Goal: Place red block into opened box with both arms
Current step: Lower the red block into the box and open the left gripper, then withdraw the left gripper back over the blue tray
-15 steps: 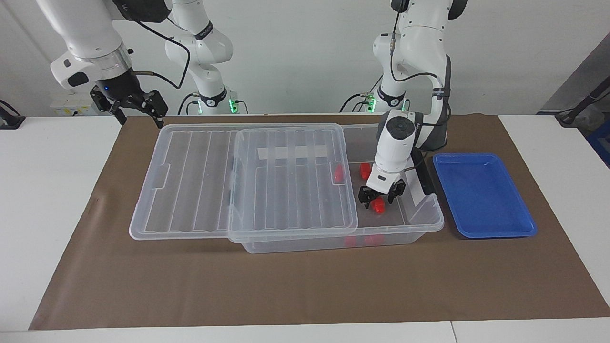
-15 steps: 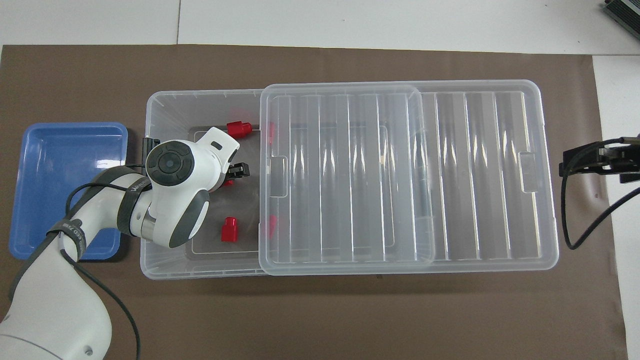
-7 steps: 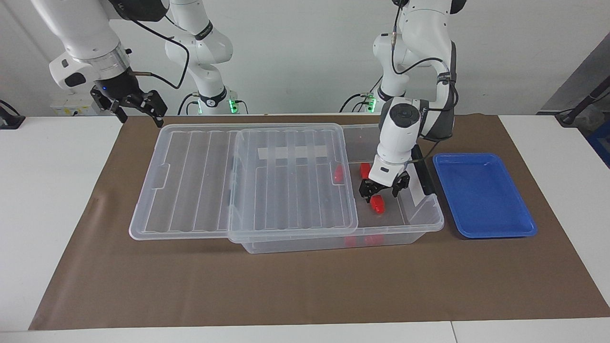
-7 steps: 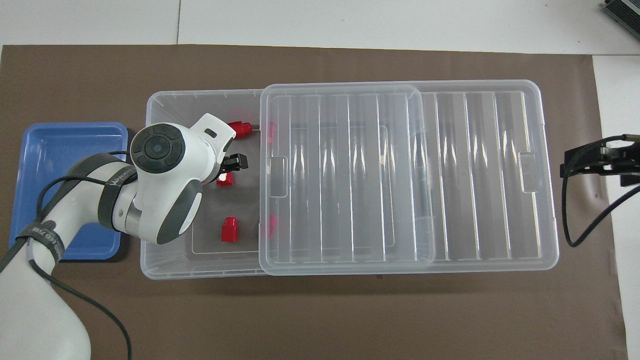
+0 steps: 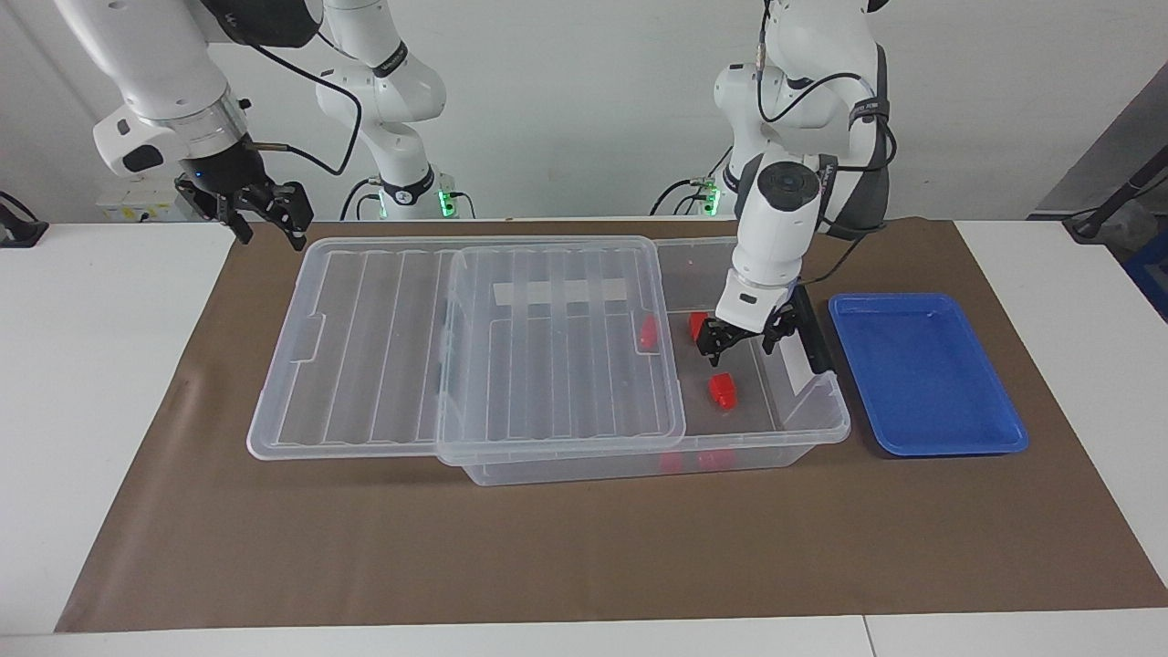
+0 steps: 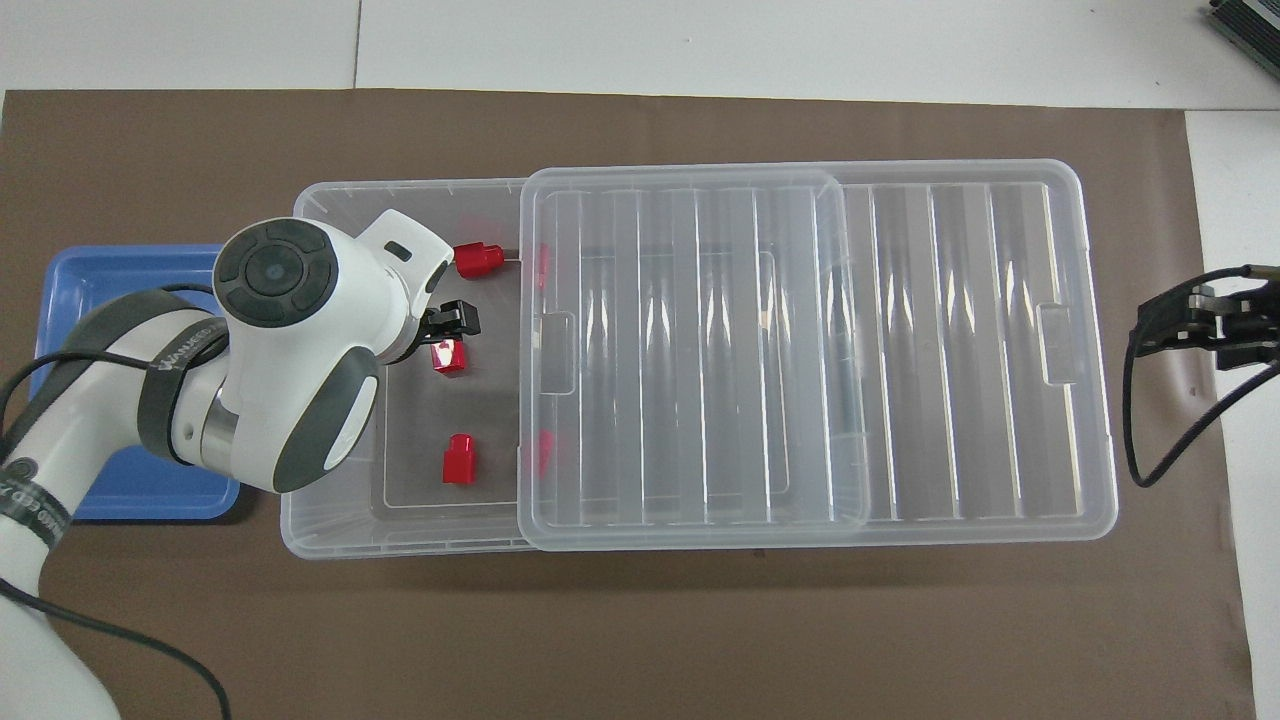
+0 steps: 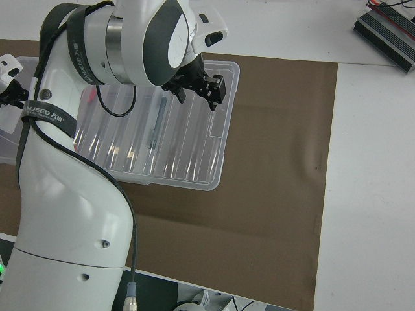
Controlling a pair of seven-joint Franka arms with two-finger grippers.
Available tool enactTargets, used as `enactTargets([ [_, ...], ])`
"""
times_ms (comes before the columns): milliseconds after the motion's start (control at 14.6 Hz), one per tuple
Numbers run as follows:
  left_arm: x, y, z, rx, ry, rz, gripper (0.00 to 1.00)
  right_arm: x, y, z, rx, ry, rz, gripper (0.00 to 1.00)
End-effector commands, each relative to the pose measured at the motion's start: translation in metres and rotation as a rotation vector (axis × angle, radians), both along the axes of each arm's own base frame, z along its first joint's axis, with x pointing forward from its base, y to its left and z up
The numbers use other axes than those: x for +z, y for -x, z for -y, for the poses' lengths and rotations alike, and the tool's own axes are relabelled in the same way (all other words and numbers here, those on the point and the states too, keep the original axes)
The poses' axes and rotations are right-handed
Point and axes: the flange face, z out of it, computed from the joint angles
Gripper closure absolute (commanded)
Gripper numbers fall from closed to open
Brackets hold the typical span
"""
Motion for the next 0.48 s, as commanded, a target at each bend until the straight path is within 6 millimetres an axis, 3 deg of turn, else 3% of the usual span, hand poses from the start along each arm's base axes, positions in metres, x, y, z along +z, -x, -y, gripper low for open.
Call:
enactTargets([
  [0,0.039,-0.005,-0.003,0.01,-0.03,-0.005,0.0,-0.011,-0.002,0.022,-0.006,0.004,0.007,1.0],
  [137,0.054,-0.009,-0.009,-0.003,-0.038,-0.015,0.0,-0.022,-0.009,0.035,-0.022,0.018,0.027,1.0],
  [205,0.072,-0.007,-0.015,-0.033,-0.044,-0.022,0.0,-0.029,-0.014,0.043,-0.035,0.02,0.043,1.0],
  [411,0.137,0.004,-0.085,-0.097,-0.046,-0.045,0.0,-0.051,-0.033,0.05,-0.036,0.024,0.06,1.0],
])
